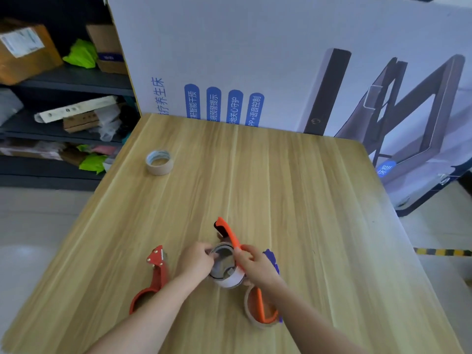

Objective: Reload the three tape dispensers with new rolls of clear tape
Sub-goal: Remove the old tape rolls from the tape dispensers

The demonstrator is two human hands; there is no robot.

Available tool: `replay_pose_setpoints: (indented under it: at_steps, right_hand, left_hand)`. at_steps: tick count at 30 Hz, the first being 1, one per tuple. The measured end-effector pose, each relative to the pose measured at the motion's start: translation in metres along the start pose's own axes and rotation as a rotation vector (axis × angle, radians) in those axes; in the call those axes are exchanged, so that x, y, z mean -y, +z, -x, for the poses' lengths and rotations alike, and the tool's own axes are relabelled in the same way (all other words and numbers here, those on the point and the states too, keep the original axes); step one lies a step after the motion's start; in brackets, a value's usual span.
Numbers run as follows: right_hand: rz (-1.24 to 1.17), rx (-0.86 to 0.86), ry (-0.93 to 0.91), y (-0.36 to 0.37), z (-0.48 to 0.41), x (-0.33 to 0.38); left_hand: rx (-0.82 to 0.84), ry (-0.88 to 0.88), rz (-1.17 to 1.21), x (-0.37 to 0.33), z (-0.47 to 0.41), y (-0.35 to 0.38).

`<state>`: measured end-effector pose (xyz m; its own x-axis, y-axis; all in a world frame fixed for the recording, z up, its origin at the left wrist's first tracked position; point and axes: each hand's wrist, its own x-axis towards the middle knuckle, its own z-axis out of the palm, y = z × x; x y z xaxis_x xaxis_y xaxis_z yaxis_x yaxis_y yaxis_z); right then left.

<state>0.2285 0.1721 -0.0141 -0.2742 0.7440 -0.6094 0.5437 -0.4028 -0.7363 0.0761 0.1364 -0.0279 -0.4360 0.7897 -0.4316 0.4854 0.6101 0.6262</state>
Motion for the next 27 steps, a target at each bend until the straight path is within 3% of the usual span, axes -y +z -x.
replay_pose_setpoints:
  at_steps: [4, 8, 10, 15, 22, 27]
  right_hand:
    - [-0.133, -0.035, -0.083, -0.018, -0.011, 0.028]
    - [-0.211, -0.016, -0.197, -0.033, -0.007, 0.063]
    - [-0.201, -0.015, -0.247, -0.037, -0.005, 0.077]
    - [-0.198, -0.007, -0.286, -0.042, -0.002, 0.099]
    - [-0.349, 0.274, -0.394, -0.049, 0.008, 0.125]
    - [-0.375, 0.192, -0.387, -0.043, 0.010, 0.144]
  left_hand:
    - [-0.080, 0.030, 0.222, -0.022, -0.003, -0.009]
    - [-0.399, 0.445, 0.119, -0.043, 0.009, -0.021]
    - [-0.354, 0.532, 0.097, -0.055, 0.018, -0.029]
    - [0.061, 0.410, 0.464, -0.074, 0.015, -0.060]
    - [-0.009, 0.340, 0.718, -0.093, 0.004, -0.097]
    - [-0.058, 0.320, 0.793, -0.094, 0.001, -0.112]
